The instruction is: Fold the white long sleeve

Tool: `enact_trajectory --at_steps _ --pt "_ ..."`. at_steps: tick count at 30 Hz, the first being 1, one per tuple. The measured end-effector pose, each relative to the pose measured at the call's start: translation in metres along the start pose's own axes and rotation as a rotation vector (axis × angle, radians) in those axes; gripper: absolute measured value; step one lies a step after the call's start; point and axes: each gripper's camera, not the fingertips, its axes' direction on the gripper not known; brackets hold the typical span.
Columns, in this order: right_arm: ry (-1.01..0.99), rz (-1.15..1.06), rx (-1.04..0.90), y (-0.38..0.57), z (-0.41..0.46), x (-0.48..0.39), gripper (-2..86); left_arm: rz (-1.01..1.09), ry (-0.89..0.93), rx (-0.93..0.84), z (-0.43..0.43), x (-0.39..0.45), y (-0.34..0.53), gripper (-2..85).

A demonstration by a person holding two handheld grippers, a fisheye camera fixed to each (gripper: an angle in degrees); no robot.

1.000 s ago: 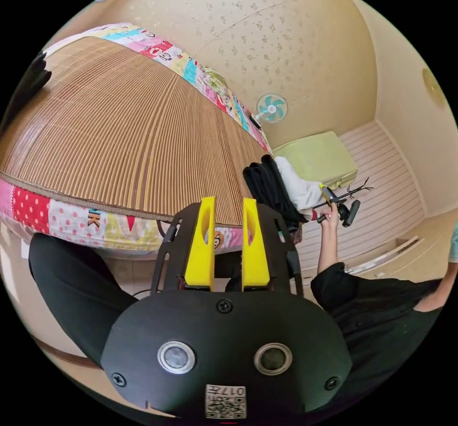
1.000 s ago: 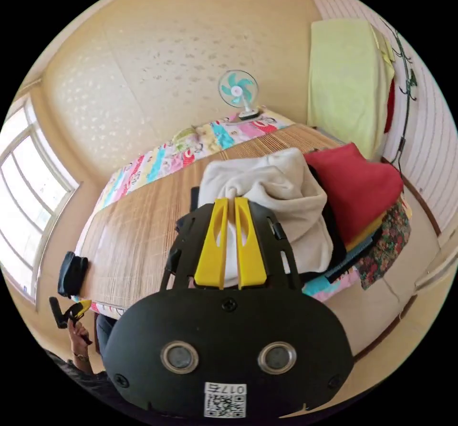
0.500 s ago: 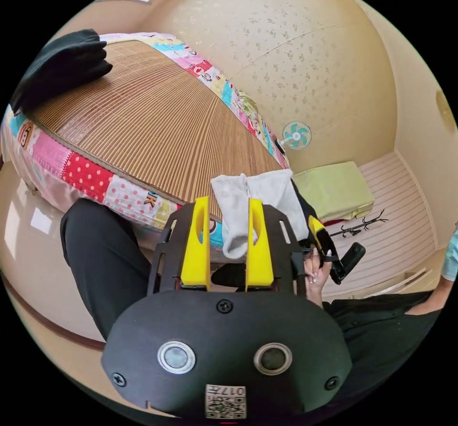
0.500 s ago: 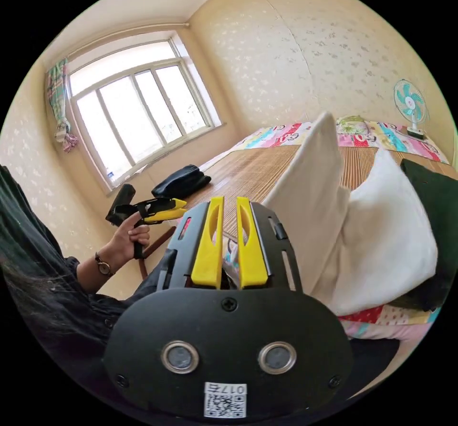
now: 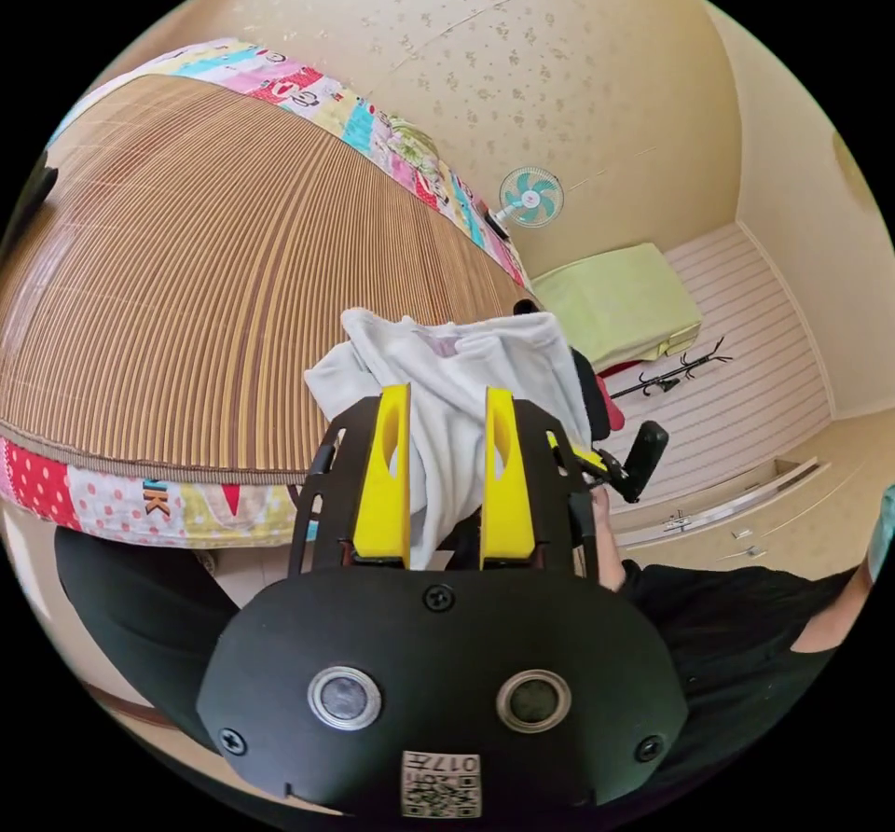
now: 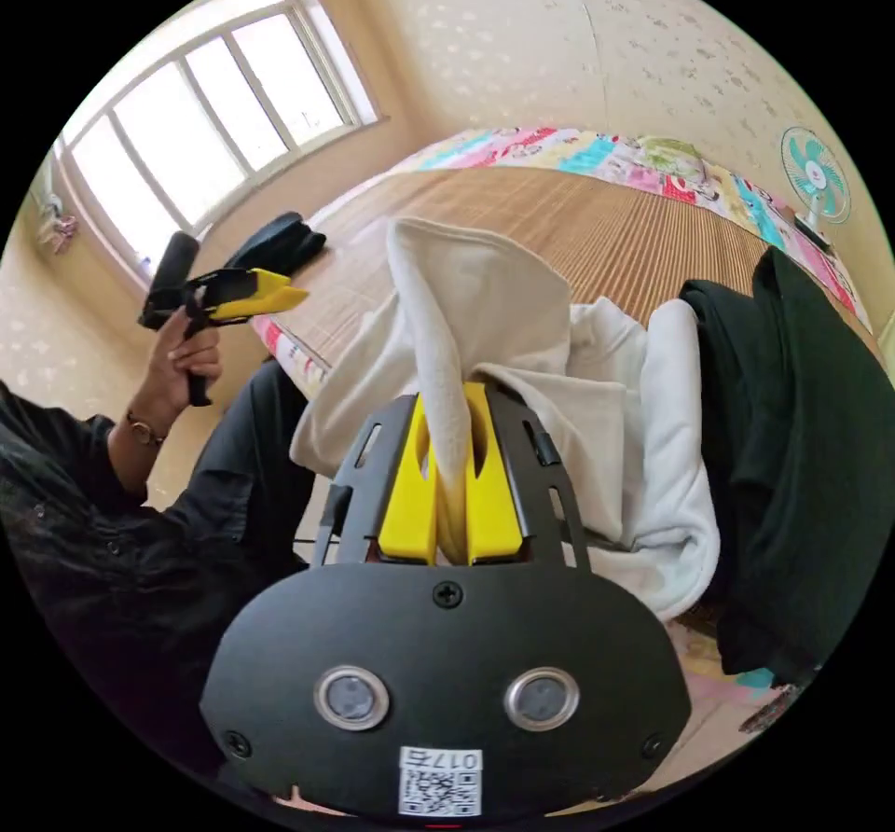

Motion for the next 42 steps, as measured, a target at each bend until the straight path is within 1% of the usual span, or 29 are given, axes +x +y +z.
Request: enact_trajectory --at_steps 1,2,3,4,5,6,8,10,12,14,17,18,19,21,22,23,25,27,29,30,32,33,34,35,37,39,40,42 --pt "-0.07 -0.026 0.044 0.01 -0.015 -0.005 6.0 -0.015 0.031 0.005 -0.004 -0.007 -0.003 11.9" --pt "-0.185 -0.07 0.078 0.029 -0.034 -0.01 6.0 -0.036 0.075 0.006 -0.007 -0.017 -0.006 11.9" --pt "-0.255 -0.085 0.046 0.046 -0.041 -0.007 6.1 -0.048 0.097 0.006 -0.008 -0.022 -0.008 11.9" --pt "-0.264 -0.075 0.014 0.054 -0.041 -0.003 6.1 -0.075 0.136 0.008 -0.009 -0.034 -0.011 12.0" --pt "-0.218 -0.001 -0.063 0.069 -0.034 0.011 6.3 -0.104 0.173 0.011 -0.009 -0.046 -0.015 12.0" --pt "-0.133 0.129 -0.158 0.082 -0.023 0.032 6.7 -0.119 0.192 0.013 -0.009 -0.052 -0.017 12.0" --pt "-0.055 0.27 -0.275 0.09 -0.014 0.056 7.4 -0.167 0.309 0.021 -0.009 -0.071 -0.025 12.2" --pt "-0.046 0.243 -0.284 0.081 -0.022 0.058 7.8 -0.187 0.378 0.032 -0.012 -0.08 -0.031 12.2" --pt "-0.012 0.148 -0.214 0.046 -0.046 0.046 8.5 -0.21 0.409 0.045 -0.016 -0.086 -0.035 12.3" --pt "0.026 0.05 -0.215 0.01 -0.055 0.037 9.1 -0.218 0.425 0.058 -0.02 -0.09 -0.037 12.2" --pt "0.049 -0.135 -0.31 -0.048 -0.053 0.029 8.1 -0.243 0.423 0.052 -0.018 -0.095 -0.038 12.4" --pt "0.02 -0.224 -0.406 -0.065 -0.045 0.026 7.0 -0.247 0.426 0.051 -0.018 -0.096 -0.038 12.4" --pt "0.003 -0.266 -0.46 -0.072 -0.039 0.025 6.8 -0.253 0.431 0.05 -0.016 -0.096 -0.038 12.5" --pt "-0.097 -0.412 -0.603 -0.089 -0.017 0.023 6.0 -0.258 0.427 0.046 -0.013 -0.096 -0.037 12.5" --pt "-0.113 -0.423 -0.624 -0.091 -0.01 0.025 5.9 -0.262 0.418 0.043 -0.01 -0.097 -0.037 12.5" --pt "-0.139 -0.4 -0.66 -0.094 0.007 0.031 5.5 -0.267 0.411 0.04 -0.006 -0.097 -0.036 12.5" --pt "-0.223 -0.324 -0.671 -0.093 0.033 0.041 5.0 -0.265 0.405 0.032 0.003 -0.097 -0.038 12.5" --pt "-0.435 -0.248 -0.716 -0.066 0.073 0.039 4.6 -0.244 0.374 0.002 0.016 -0.094 -0.043 12.5" --pt "-0.462 -0.25 -0.807 -0.031 0.101 0.022 4.4 -0.186 0.29 -0.07 0.042 -0.081 -0.056 12.6" --pt "-0.429 -0.251 -0.85 -0.008 0.112 0.009 4.5 -0.164 0.26 -0.081 0.049 -0.077 -0.06 12.6" --pt "-0.416 -0.234 -0.858 0.016 0.113 -0.003 4.7 -0.068 0.124 -0.16 0.086 -0.06 -0.075 12.5" --pt "-0.428 -0.206 -0.848 0.022 0.106 -0.005 4.9 -0.048 0.092 -0.191 0.098 -0.057 -0.078 12.2" --pt "-0.434 -0.193 -0.841 0.023 0.1 -0.005 5.0 -0.009 0.037 -0.266 0.125 -0.054 -0.082 11.6" --pt "-0.442 -0.169 -0.82 0.02 0.087 -0.003 5.4 0.013 -0.004 -0.377 0.156 -0.053 -0.081 9.5" --pt "-0.429 -0.137 -0.77 0.006 0.062 0.003 6.1 0.013 -0.045 -0.541 0.193 -0.053 -0.068 6.3" --pt "-0.327 -0.083 -0.686 -0.022 0.028 0.014 7.3 0.044 -0.036 -0.478 0.183 -0.043 -0.056 5.1" --pt "-0.284 -0.068 -0.667 -0.031 0.021 0.016 7.6 0.049 0.001 -0.474 0.173 -0.039 -0.049 4.9" --pt "-0.115 -0.036 -0.614 -0.063 0.004 0.022 8.1 0.043 0.107 -0.447 0.154 -0.034 -0.039 4.8"
